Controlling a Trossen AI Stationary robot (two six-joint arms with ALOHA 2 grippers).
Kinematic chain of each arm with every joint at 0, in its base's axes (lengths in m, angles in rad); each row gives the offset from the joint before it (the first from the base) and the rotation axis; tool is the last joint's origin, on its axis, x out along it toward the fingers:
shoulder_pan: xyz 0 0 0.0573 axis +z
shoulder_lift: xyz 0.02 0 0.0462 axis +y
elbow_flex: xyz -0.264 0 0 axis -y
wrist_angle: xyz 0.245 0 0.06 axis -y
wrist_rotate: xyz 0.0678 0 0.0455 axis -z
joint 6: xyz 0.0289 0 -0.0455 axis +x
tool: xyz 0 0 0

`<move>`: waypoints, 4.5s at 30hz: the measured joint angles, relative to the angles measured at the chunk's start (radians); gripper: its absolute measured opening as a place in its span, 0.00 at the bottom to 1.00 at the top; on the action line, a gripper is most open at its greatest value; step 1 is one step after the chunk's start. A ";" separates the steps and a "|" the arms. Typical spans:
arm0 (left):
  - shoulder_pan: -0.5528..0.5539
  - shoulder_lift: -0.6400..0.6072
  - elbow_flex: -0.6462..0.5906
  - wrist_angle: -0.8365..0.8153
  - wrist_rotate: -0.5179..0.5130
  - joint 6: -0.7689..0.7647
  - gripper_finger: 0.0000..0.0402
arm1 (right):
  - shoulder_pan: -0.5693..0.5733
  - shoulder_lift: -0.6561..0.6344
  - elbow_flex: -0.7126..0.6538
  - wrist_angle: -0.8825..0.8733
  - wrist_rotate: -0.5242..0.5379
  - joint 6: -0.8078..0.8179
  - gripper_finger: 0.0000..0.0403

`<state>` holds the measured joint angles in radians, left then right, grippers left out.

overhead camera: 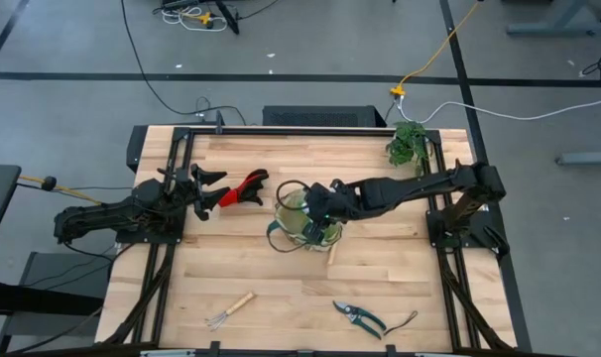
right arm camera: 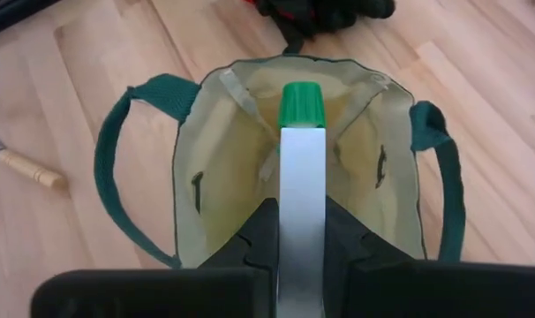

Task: Pick & Place Garden tools in Gardening bag
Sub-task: Put the green spray bottle into the white bag, then put the dark green scissors into the white bag

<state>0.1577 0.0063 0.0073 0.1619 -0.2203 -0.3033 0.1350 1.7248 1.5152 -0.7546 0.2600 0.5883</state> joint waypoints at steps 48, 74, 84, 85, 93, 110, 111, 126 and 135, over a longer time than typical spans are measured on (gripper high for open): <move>0.000 0.000 0.000 0.003 0.000 0.000 0.73 | 0.055 0.005 -0.138 0.183 -0.009 0.074 0.10; 0.000 0.000 0.000 0.002 0.000 0.000 0.73 | 0.070 0.005 -0.138 0.170 -0.068 0.054 0.26; 0.000 0.000 0.000 0.002 0.000 0.000 0.73 | 0.070 -0.023 -0.137 0.159 -0.067 0.017 0.28; 0.000 0.000 0.000 0.002 0.000 0.000 0.73 | 0.070 -0.029 -0.137 0.160 -0.067 0.017 0.28; 0.000 0.000 0.000 0.004 0.000 0.000 0.73 | 0.070 -0.085 -0.137 0.112 -0.058 0.022 0.28; 0.000 0.000 0.000 0.003 0.000 0.001 0.73 | 0.151 -0.171 -0.137 -0.212 -0.117 0.255 0.28; 0.000 0.000 0.000 0.003 0.000 0.001 0.73 | 0.162 -0.172 -0.137 -0.230 -0.124 0.275 0.28; 0.000 0.000 0.000 0.004 0.000 0.001 0.73 | 0.429 -0.139 -0.137 -0.212 -0.140 0.607 0.28; 0.000 0.000 0.000 0.006 0.000 0.000 0.73 | 0.521 -0.009 -0.137 -0.087 -0.256 0.725 0.28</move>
<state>0.1577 0.0061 0.0074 0.1677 -0.2200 -0.3031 0.6565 1.7162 1.3780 -0.8413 0.0044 1.3130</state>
